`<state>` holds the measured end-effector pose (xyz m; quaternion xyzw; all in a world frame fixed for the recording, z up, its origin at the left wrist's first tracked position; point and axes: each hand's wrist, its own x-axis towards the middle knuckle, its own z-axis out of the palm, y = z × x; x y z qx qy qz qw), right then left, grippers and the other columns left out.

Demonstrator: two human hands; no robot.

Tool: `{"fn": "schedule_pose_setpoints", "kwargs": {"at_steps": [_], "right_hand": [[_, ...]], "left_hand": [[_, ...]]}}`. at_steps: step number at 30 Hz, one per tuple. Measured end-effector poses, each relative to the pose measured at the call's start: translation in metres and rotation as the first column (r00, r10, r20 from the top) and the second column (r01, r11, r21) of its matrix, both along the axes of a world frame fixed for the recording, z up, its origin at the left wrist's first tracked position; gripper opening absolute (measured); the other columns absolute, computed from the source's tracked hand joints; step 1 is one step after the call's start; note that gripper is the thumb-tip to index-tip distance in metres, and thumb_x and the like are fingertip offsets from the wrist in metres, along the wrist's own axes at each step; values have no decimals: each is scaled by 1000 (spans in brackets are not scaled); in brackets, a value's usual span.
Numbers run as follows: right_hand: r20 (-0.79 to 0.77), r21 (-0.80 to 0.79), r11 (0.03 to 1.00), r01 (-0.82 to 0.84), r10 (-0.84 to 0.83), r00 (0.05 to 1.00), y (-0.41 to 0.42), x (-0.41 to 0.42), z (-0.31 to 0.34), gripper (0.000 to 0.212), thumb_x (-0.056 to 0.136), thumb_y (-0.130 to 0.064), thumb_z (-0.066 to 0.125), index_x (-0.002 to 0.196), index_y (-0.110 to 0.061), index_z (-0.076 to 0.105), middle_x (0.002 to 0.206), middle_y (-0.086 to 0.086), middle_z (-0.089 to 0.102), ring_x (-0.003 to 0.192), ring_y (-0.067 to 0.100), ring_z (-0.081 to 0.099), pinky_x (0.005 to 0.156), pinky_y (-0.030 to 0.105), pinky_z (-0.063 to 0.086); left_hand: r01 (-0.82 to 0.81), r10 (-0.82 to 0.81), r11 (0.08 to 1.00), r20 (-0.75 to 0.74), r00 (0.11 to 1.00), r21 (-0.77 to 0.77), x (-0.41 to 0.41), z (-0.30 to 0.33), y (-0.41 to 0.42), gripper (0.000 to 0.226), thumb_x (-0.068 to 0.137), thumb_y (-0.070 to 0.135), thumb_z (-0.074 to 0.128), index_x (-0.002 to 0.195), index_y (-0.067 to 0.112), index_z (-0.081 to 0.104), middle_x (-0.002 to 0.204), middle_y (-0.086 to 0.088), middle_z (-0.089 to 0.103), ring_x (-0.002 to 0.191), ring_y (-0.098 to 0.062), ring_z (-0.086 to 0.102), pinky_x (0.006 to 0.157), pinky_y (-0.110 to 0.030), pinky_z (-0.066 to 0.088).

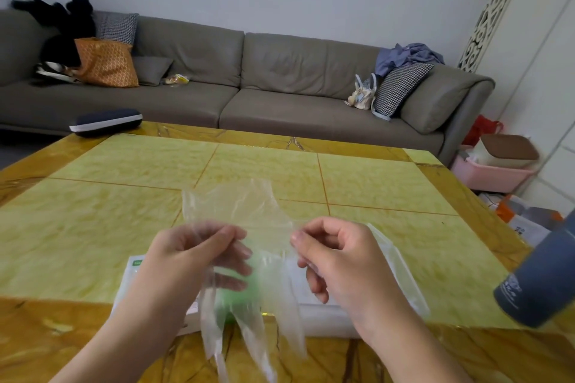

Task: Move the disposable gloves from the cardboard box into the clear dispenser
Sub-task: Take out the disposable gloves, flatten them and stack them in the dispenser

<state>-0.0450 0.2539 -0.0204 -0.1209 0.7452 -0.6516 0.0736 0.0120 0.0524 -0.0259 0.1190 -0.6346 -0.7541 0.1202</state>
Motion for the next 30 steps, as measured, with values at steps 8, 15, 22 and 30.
{"fn": "schedule_pose_setpoints", "kwargs": {"at_steps": [8, 15, 22, 30], "right_hand": [[-33, -65, 997, -42, 40, 999, 13, -10, -1, 12, 95, -5, 74, 88, -15, 76, 71, 6, 63, 56, 24, 53, 55, 37, 46], [-39, -37, 998, -50, 49, 998, 20, -15, -1, 8, 93, -6, 76, 87, -11, 77, 67, 5, 62, 53, 25, 52, 62, 39, 46], [7, -89, 996, 4, -3, 1000, 28, -19, 1, 7, 92, -4, 77, 85, -6, 76, 66, 12, 59, 56, 28, 50, 54, 37, 44], [8, -73, 997, 20, -20, 1000, 36, -21, 7, 22, 90, 10, 72, 93, -10, 80, 80, 12, 73, 63, 24, 61, 56, 38, 52]], "left_hand": [[30, -27, 997, -31, 999, 70, 1, -1, -8, 25, 97, 10, 60, 87, -3, 79, 85, -32, 71, 65, -36, 68, 55, -40, 59], [47, -48, 997, 19, 999, 58, 1, 3, -10, 25, 100, 9, 58, 93, -3, 79, 91, -30, 74, 73, -38, 73, 62, -42, 64], [-3, -2, 997, 68, 998, 80, -1, 6, -24, 26, 103, 5, 51, 103, -8, 74, 95, -30, 75, 73, -35, 75, 59, -38, 64], [-2, -4, 993, 50, 999, 122, -2, 6, -25, 29, 105, 6, 47, 107, -9, 72, 96, -32, 72, 72, -36, 73, 59, -41, 64]]}}
